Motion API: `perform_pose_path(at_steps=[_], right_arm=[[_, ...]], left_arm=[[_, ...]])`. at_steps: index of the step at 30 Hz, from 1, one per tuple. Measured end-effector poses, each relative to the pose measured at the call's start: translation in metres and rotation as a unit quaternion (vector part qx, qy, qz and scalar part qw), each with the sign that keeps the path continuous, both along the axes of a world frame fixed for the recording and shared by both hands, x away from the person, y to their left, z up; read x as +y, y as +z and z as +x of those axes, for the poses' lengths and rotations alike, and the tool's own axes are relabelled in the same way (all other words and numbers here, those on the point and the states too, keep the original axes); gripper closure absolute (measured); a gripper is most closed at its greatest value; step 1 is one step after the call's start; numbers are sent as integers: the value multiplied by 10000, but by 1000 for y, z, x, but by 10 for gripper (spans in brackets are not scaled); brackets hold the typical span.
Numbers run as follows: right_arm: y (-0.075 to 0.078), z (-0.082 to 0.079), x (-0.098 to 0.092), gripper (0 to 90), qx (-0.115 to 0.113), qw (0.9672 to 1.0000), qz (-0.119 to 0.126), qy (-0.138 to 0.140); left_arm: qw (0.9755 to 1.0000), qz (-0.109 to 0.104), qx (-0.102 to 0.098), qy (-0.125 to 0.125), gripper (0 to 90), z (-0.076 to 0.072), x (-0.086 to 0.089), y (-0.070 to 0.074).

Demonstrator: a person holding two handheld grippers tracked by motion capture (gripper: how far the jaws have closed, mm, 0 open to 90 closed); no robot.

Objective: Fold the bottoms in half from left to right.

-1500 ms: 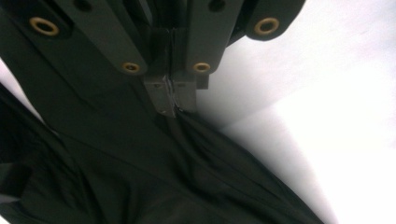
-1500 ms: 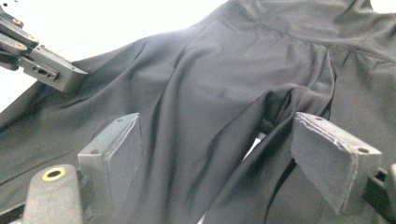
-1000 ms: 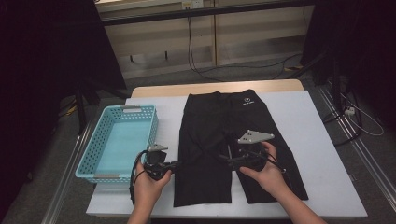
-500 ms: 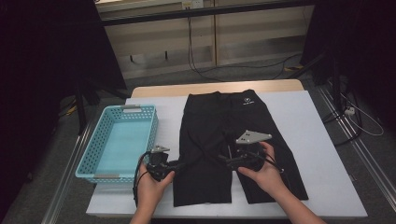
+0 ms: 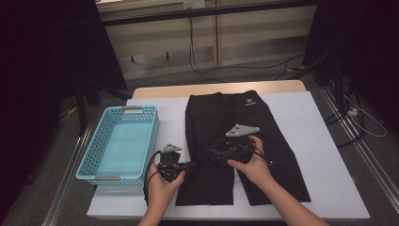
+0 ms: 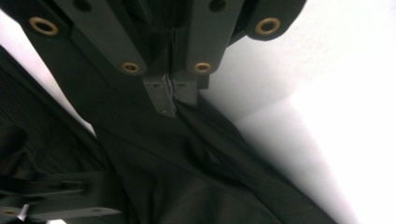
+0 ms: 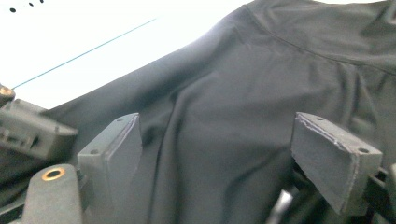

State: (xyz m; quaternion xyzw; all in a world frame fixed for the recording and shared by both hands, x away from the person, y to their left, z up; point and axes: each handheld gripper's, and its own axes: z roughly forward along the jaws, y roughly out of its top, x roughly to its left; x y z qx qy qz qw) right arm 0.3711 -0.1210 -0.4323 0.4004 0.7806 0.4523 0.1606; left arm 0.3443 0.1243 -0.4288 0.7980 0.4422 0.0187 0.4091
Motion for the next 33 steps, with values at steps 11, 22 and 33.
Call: perform_pose_path(at_steps=[11,22,33], right_arm=[[-3,24,19,162,211,9997,125,-85],[-7,34,32,164,190,9998,88,-43],[-9,39,46,162,209,9996,165,41]], left_arm=[[9998,45,-126,-147,894,0,-13,4],[9995,80,-228,-206,894,-1,-19,4],[9993,134,-269,-215,893,0,-19,3]])
